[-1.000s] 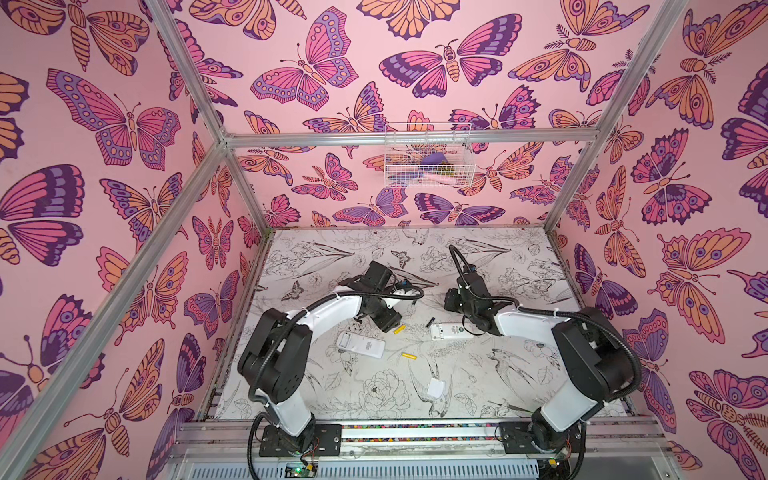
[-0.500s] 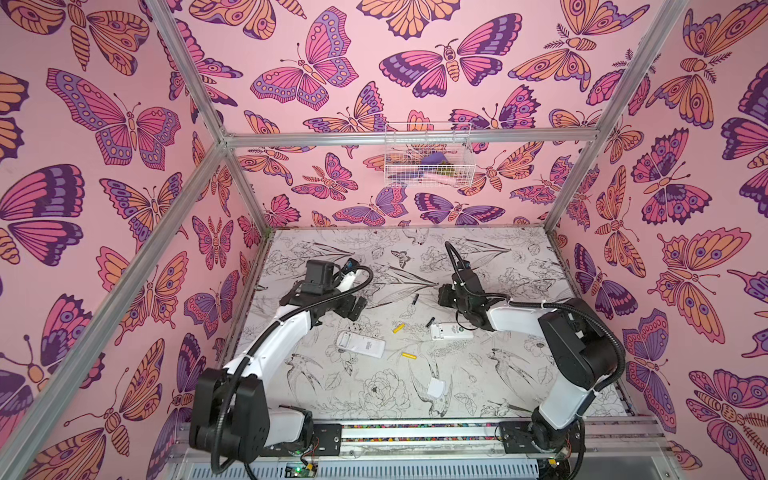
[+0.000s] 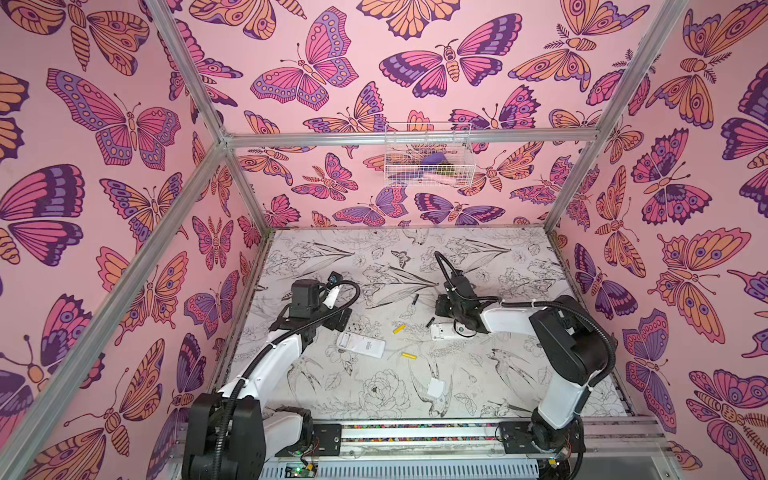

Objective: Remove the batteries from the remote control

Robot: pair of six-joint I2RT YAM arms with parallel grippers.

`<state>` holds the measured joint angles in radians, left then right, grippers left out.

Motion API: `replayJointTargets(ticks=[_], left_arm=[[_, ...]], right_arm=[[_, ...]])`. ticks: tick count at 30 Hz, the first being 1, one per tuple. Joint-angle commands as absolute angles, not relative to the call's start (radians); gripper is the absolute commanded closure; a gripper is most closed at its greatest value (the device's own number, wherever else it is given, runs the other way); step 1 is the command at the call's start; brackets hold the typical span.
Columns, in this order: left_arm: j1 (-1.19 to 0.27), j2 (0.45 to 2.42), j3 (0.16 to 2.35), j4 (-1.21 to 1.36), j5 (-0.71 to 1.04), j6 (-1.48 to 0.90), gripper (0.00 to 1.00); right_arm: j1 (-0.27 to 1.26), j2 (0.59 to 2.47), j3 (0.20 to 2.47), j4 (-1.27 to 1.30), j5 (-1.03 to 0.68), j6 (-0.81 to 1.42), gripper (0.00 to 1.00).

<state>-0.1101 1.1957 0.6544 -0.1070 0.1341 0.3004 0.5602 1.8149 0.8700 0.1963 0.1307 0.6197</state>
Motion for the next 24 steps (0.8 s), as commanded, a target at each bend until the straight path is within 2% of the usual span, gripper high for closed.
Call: replayJointTargets(ticks=[1,11,12,21,24], left_arm=[[-0.094,1.196,0.632,-0.024,0.113,0.24,0.0],[-0.029,1.254,0.567,0.146,0.177,0.224,0.03],[-0.021,1.262,0.558,0.185,0.185,0.222,0.0],[0.018,1.308,0.414,0.47,0.189,0.204,0.0],[0.027,1.322,0.42,0.498,0.18,0.159,0.0]], right_arm=[[0.566,1.812,0.866,0.152,0.159,0.606,0.73],[0.578,1.656,0.868,0.063,0.181,0.575,0.67],[0.58,1.625,0.866,0.048,0.193,0.564,0.65],[0.577,1.326,0.866,-0.178,0.366,0.414,0.45],[0.57,1.245,0.836,-0.192,0.463,0.349,0.28]])
